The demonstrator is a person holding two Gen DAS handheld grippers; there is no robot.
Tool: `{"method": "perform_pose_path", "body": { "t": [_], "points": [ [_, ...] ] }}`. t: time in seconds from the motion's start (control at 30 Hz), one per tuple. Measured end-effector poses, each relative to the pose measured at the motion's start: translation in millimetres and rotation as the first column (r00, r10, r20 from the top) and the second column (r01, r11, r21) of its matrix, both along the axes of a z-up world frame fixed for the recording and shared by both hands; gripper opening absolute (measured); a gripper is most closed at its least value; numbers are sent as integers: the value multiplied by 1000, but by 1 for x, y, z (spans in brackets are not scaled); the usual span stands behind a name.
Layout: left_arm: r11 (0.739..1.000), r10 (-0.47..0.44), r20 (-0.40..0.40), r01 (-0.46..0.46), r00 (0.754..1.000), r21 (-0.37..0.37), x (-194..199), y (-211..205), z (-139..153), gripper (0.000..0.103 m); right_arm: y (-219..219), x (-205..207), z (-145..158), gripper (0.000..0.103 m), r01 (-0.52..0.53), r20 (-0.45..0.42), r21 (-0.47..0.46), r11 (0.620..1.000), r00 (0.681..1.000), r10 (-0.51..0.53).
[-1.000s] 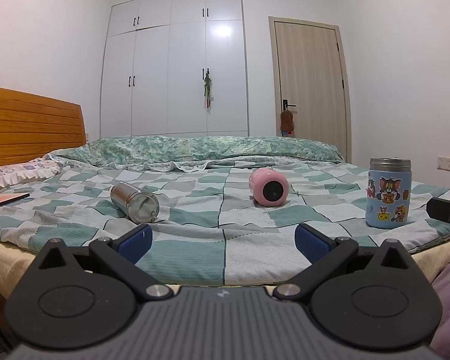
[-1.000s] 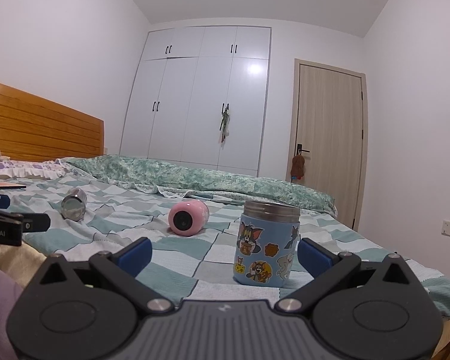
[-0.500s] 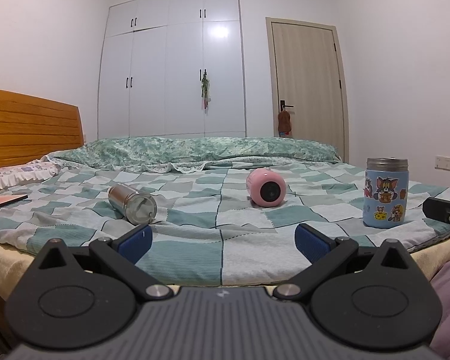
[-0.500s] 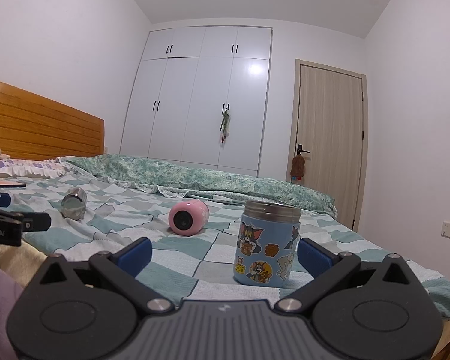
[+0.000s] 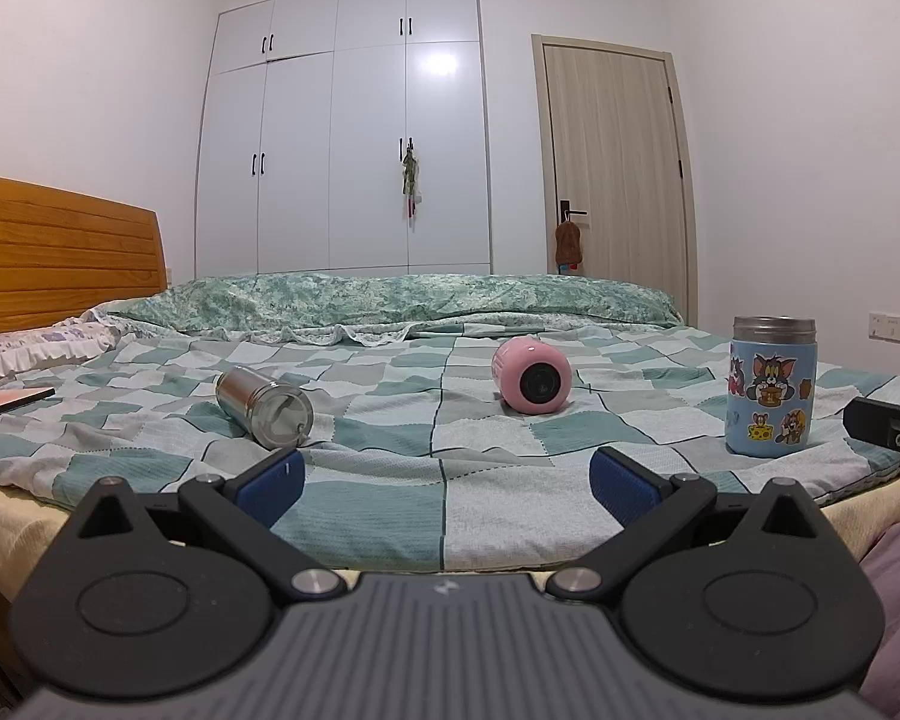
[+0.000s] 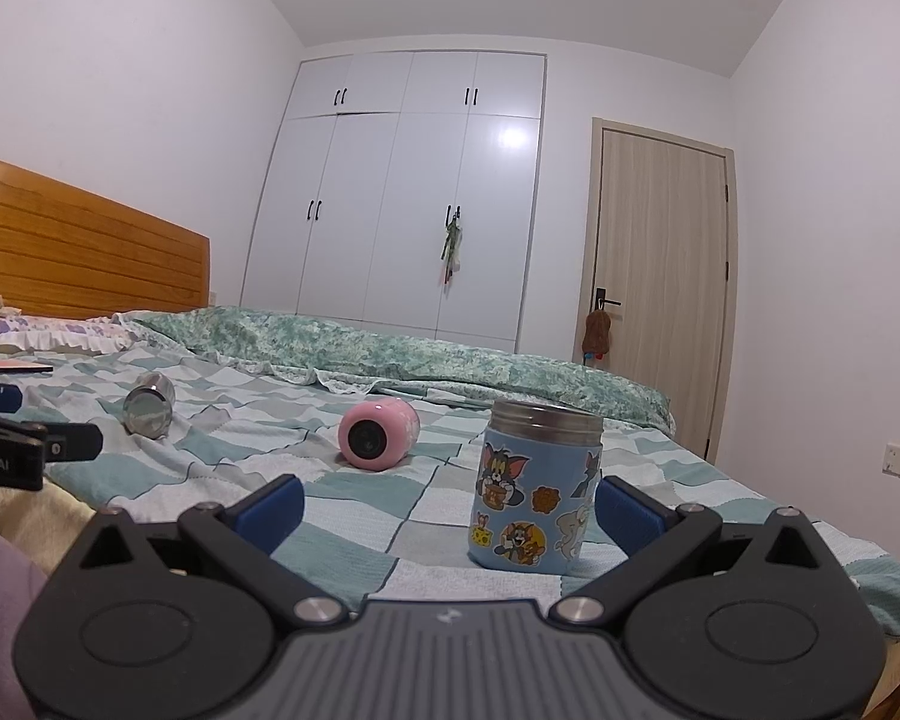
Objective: Flip cup upright
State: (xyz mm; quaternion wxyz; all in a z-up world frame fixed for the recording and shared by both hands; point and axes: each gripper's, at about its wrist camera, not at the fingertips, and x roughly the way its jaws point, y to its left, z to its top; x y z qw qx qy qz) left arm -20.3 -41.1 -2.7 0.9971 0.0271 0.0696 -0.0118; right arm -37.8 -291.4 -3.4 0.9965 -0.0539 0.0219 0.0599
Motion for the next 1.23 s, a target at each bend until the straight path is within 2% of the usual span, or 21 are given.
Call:
{"method": "perform_pose_path", "body": {
  "t": [1.23],
  "points": [
    [1000, -5, 7, 5, 1000, -18, 1, 2, 2, 103, 1, -1, 0, 103, 0, -3, -4, 1000, 1000, 0]
  ]
}}
